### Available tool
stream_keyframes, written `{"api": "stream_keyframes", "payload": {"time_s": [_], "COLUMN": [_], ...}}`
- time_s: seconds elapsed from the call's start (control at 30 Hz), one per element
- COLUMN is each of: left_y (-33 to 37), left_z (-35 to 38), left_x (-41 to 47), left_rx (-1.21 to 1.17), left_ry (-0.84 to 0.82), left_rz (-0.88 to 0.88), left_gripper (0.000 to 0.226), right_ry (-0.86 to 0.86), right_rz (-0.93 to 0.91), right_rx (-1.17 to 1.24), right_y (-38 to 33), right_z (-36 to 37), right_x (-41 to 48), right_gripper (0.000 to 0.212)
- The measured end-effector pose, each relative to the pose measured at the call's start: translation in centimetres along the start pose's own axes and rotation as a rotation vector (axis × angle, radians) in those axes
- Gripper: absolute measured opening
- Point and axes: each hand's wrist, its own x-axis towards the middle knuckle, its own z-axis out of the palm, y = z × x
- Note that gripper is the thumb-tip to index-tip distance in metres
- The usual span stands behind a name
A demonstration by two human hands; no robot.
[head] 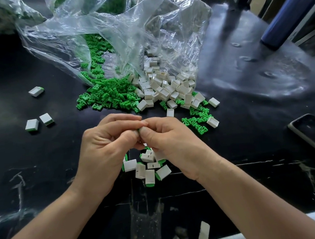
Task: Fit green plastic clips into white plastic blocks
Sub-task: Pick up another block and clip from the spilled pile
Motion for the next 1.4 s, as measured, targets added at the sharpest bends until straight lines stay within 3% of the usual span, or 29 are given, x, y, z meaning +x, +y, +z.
{"api": "stream_keyframes", "payload": {"time_s": [0.4,0.53,0.7,0.87,1.07,1.17,1.27,1.4], "left_y": [0.0,0.3,0.0,-0.7,-1.2,-1.3,-1.7,-2.3], "left_z": [-0.3,-0.4,-0.8,-1.3,-1.1,-1.0,-1.0,-1.2], "left_x": [0.5,0.6,1.3,2.1,1.8,1.9,2.0,2.2], "left_rx": [-0.047,-0.102,0.025,0.158,0.338,0.581,0.856,1.081], "left_ry": [-0.046,-0.080,0.133,0.228,0.144,0.044,-0.103,-0.298], "left_rz": [-0.059,-0.098,-0.119,-0.144,-0.106,0.022,0.145,0.156], "left_gripper": [0.021,0.029,0.032,0.039,0.038,0.032,0.039,0.046], "right_ry": [-0.048,-0.054,0.047,-0.029,-0.057,-0.007,0.172,0.450], "right_rz": [0.006,0.004,0.025,0.077,0.079,0.058,0.025,0.000], "right_rx": [-0.062,-0.011,-0.081,-0.346,-0.501,-0.520,-0.630,-0.735], "right_y": [-0.9,-1.2,-0.8,-0.8,-0.5,-0.7,-0.3,0.5], "right_z": [-1.3,-2.2,-3.4,-3.6,-3.3,-3.4,-3.8,-4.7], "right_x": [-0.1,-0.1,0.1,0.0,0.3,0.4,0.8,1.7], "right_gripper": [0.021,0.008,0.024,0.022,0.025,0.020,0.019,0.024]}}
